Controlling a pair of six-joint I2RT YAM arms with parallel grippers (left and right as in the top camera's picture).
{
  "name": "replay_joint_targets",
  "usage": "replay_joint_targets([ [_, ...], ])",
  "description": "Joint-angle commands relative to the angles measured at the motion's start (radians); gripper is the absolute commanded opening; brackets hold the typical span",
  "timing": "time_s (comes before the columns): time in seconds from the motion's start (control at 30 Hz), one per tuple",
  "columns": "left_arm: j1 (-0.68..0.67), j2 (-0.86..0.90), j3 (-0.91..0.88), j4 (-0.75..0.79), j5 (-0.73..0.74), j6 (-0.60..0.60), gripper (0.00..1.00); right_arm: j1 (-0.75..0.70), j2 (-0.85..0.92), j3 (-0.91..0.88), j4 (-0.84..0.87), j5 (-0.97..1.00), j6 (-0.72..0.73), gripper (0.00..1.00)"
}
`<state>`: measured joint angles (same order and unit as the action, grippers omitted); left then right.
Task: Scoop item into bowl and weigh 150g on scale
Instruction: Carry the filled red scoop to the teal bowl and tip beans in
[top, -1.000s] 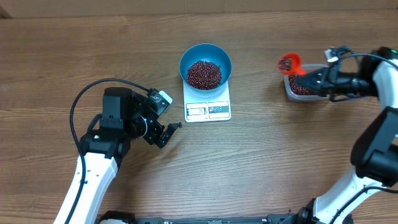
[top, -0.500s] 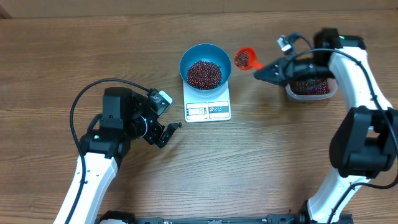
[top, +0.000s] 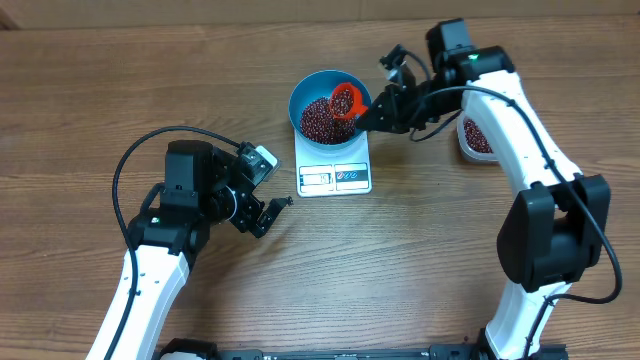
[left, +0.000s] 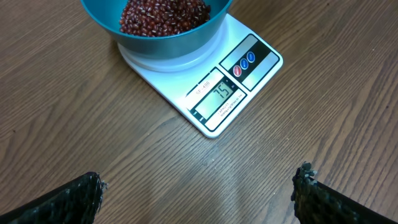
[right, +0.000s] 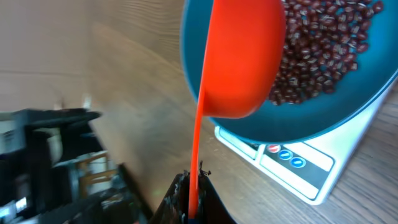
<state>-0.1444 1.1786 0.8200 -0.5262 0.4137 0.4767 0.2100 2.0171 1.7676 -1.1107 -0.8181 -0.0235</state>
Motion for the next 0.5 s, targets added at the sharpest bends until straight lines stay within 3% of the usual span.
replay_joint_targets([
  [0.0,-0.002,0.000,0.000,0.003,-0.003,-0.010,1.00,0.055,-0.037,0.046,0.013,0.199,0.063,0.04],
  [0.47,-0.002,0.000,0.000,0.003,-0.003,-0.010,1.00,0.316,-0.037,0.240,-0.055,0.938,0.076,0.04],
])
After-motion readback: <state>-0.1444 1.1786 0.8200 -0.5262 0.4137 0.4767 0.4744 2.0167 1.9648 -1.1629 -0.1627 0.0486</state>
